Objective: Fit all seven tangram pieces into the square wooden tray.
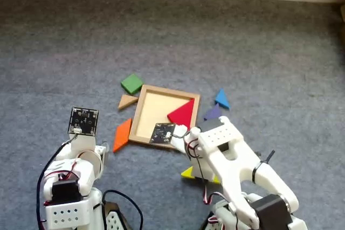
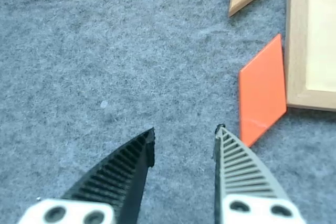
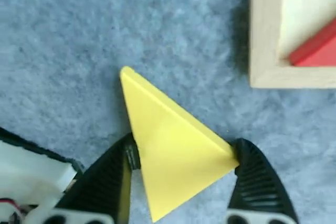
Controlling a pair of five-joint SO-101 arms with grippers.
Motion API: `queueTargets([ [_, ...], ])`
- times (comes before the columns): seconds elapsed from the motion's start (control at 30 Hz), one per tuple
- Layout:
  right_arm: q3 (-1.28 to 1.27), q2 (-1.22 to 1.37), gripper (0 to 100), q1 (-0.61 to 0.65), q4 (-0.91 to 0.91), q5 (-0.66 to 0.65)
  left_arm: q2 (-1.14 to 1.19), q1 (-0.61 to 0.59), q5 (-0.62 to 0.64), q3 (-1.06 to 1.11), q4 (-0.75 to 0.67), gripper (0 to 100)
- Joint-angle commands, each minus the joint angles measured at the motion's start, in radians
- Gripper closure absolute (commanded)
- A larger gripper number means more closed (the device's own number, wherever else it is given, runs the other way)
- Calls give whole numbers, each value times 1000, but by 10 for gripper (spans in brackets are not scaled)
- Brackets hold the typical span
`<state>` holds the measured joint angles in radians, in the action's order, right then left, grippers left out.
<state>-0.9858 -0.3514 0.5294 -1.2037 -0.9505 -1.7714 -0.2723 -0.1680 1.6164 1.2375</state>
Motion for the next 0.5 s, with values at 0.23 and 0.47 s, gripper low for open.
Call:
queueTargets([
  [0.23, 61, -357, 875, -13, -67, -3, -53, 12, -9, -5, -18, 807],
  [0.47, 131, -357, 875, 18, 133, 152, -53, 12, -9, -5, -18, 807],
])
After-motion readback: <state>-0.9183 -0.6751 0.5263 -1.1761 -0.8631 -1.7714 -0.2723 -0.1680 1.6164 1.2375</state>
